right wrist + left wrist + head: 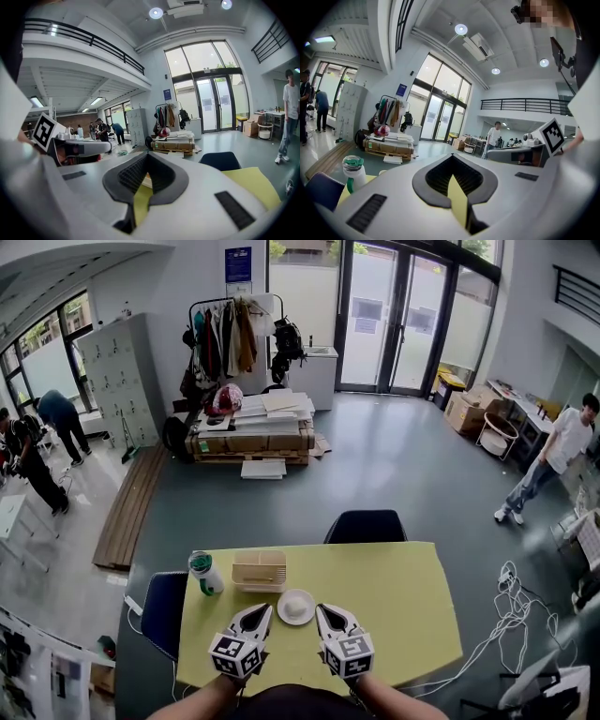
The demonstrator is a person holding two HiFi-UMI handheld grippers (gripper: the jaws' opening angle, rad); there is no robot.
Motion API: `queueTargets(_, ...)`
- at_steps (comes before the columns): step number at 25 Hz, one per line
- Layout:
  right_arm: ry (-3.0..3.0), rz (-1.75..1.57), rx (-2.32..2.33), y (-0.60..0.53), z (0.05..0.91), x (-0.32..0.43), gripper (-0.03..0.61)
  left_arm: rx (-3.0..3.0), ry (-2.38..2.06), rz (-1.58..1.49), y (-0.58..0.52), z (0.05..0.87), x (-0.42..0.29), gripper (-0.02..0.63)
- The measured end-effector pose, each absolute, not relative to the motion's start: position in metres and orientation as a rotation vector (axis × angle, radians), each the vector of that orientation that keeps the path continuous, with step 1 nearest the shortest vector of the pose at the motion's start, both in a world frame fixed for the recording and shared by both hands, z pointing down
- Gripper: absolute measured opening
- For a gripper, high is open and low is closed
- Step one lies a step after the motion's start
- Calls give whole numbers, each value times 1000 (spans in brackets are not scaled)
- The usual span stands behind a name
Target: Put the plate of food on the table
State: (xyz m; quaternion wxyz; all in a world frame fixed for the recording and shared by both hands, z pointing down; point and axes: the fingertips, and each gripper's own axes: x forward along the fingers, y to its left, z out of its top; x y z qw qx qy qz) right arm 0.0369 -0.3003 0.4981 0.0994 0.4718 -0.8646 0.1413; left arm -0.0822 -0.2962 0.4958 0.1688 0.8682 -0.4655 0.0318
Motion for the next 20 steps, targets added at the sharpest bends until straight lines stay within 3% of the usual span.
queueTargets(20,-2540,404,1388,-288,511,31,11,2445,-1305,95,-286,509,-80,8)
